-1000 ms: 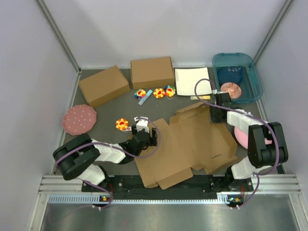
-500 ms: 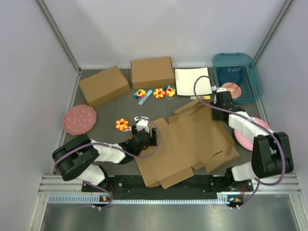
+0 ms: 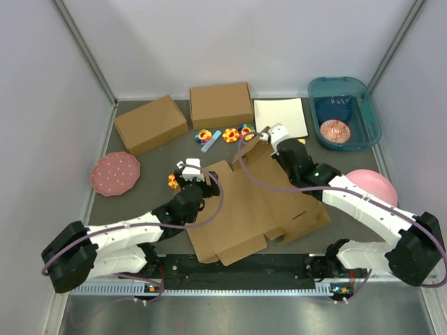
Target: Fold the paper box
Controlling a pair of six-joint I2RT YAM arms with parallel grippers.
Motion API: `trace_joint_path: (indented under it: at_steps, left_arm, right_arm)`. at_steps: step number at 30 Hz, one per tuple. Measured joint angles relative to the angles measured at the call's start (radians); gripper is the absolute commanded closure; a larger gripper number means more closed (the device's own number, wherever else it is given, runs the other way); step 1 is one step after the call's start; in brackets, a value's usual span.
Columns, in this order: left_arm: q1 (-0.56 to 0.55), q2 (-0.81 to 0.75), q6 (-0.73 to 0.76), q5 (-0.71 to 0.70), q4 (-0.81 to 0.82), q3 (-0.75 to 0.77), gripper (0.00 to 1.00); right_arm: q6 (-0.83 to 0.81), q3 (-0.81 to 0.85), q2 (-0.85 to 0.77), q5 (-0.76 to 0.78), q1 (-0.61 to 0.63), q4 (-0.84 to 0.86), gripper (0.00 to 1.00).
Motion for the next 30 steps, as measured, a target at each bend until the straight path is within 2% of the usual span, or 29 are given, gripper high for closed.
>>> trace_joint_path:
  at_steps: [6,12,16,21,24,30]
  left_arm:
    - [0.001,-0.106,0.082,-0.107,0.002,0.033,0.13]
    - [0.014,-0.105,0.114,-0.155,0.010,0.039,0.13]
    - [0.029,-0.087,0.121,-0.163,0.017,0.039,0.11]
    - [0.045,-0.060,0.129,-0.143,0.097,0.022,0.05]
    - [0.053,-0.037,0.132,-0.097,0.196,-0.032,0.01]
    - [0.068,0.049,0.126,0.008,0.352,-0.128,0.01]
  right_arm:
    - [-0.232,0.038,-0.003,0.237,0.255,-0.005,1.00]
    - [-0.505,0.058,0.012,0.380,0.442,0.027,1.00]
    - [-0.647,0.066,0.013,0.417,0.482,0.071,1.00]
    - [-0.733,0.048,0.029,0.462,0.483,0.161,1.00]
    - [-0.754,-0.026,0.046,0.496,0.484,0.262,1.00]
    - [-0.762,-0.196,0.097,0.555,0.519,0.423,1.00]
